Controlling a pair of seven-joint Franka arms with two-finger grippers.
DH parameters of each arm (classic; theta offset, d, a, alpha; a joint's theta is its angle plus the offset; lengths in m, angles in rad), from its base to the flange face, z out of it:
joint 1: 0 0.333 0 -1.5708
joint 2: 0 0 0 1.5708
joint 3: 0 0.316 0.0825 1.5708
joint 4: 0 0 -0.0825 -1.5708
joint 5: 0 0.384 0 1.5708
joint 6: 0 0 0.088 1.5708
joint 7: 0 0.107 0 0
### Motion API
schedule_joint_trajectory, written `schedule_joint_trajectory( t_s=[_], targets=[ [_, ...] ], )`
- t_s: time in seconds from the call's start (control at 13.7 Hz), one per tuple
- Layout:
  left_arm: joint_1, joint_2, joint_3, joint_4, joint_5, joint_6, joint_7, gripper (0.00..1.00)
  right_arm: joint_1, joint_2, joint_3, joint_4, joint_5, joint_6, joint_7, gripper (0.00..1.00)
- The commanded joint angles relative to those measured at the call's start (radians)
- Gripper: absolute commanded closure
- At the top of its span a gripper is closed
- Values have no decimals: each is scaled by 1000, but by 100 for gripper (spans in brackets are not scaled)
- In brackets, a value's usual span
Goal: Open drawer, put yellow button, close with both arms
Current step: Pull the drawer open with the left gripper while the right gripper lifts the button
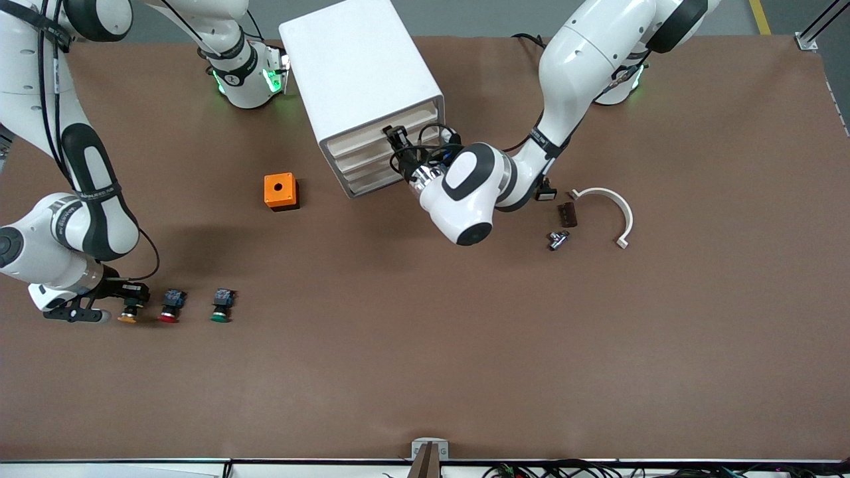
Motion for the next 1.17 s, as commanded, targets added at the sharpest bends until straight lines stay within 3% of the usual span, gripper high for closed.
schedule_joint_trajectory(
  t_s=[0.0,0.15,0.37,0.59,0.66,0.73,0.8,0.95,1.1],
  targets=[
    [47,14,51,73,-6,-12,41,99,10,-115,0,-12,12,-154,95,100],
    [70,14,80,100,-8,-5,69,99,48,-213,0,-23,14,-292,242,100],
    [117,10,102,106,-8,-5,130,99,126,-390,3,-127,15,-389,488,100],
    [136,12,103,117,-8,-5,176,94,221,-549,1,-166,92,-540,724,100],
    [144,10,103,117,-8,-5,191,73,260,-598,1,-164,93,-588,810,100],
    [147,6,103,115,-6,-9,193,41,307,-640,1,-164,93,-628,897,100],
    [150,1,103,115,-4,-18,193,18,356,-677,1,-164,98,-660,988,100],
    [177,0,103,115,-3,-58,193,4,483,-734,1,-170,118,-676,1192,100],
    [194,-2,103,117,26,-86,211,1,608,-742,1,-158,122,-659,1379,100]
  ],
)
